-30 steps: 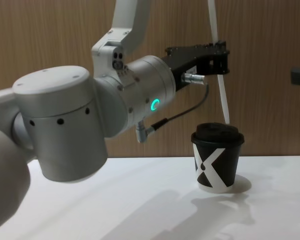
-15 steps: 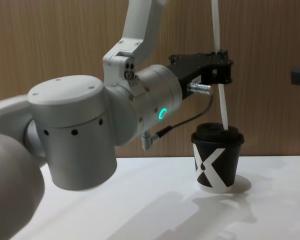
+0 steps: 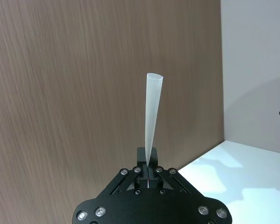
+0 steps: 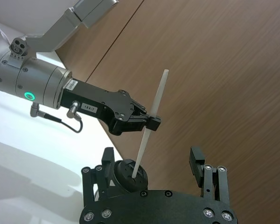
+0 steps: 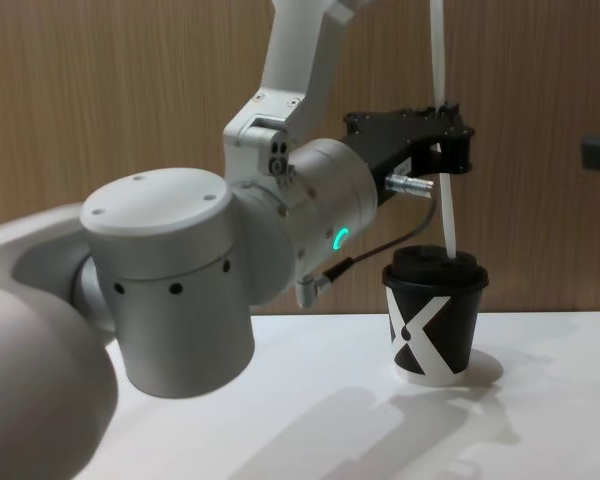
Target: Pick up the straw with one hand, pass it to the other hand, and insert it into the cup.
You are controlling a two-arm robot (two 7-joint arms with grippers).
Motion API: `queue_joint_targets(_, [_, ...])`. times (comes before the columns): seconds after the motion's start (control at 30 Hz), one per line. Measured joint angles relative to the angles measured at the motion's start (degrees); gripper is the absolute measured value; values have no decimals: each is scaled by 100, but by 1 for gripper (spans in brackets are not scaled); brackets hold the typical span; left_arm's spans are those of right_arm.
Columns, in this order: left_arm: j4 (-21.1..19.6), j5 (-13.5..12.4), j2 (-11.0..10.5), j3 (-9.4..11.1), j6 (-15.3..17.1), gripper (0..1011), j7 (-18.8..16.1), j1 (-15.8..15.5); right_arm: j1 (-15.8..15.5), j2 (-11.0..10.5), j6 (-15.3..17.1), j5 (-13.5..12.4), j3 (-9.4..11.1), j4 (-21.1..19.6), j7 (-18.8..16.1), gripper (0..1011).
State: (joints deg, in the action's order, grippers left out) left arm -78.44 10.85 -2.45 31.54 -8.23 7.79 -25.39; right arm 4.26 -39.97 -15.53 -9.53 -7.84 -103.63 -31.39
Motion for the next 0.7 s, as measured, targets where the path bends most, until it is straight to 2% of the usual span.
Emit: queue_joint_targets(0.7, [85,-177,201,-53,-32,11,-142,40,0,0,0,0,0,0,0,1001])
